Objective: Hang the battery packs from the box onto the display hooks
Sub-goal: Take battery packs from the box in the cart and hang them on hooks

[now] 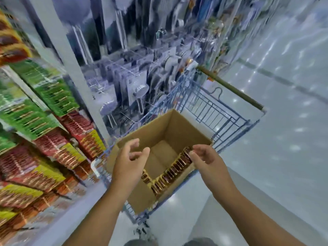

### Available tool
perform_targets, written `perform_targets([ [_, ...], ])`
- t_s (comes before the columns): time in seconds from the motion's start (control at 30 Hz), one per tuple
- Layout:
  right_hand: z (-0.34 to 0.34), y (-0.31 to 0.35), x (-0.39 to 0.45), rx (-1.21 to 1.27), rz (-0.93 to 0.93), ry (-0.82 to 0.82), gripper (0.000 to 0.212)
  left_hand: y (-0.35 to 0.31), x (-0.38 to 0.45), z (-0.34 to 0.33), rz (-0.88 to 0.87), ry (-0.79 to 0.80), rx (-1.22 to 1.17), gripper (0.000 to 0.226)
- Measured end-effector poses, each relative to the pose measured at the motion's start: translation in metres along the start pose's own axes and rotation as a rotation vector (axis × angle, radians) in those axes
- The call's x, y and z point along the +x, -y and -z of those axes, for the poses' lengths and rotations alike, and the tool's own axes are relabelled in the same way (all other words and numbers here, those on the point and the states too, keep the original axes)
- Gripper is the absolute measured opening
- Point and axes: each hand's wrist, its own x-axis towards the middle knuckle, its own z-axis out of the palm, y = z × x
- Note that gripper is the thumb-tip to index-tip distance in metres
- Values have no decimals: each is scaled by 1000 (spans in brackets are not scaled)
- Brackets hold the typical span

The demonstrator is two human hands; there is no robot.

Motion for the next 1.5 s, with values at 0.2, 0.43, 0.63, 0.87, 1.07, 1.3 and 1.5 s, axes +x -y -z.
perform_targets([
  [0.2, -12, -19, 62, -83, -58, 134, 16, 18, 40, -21, 126, -46, 55, 33],
  [0.43, -43, -51, 162, -208, -63, 441, 18, 42, 86, -58, 263, -256, 32, 34],
  [0.63, -72, -90, 244, -396, -62, 790, 22, 63, 112, -96, 455, -485, 3, 34],
  [0.87, -126, -164, 297, -676, -12, 1114, 21, 128, 137, -136, 670, -664, -44, 37],
  [1.07, -161, -247, 295, -809, 87, 1331, 41, 196, 177, -145, 901, -645, -86, 43],
  [1.3, -198, -321, 284, -839, 206, 1475, 64, 288, 209, -149, 1000, -616, -102, 44],
  [1.5, -215, -342, 273, -931, 418, 1478, 54, 337, 211, -160, 959, -654, 89, 44],
])
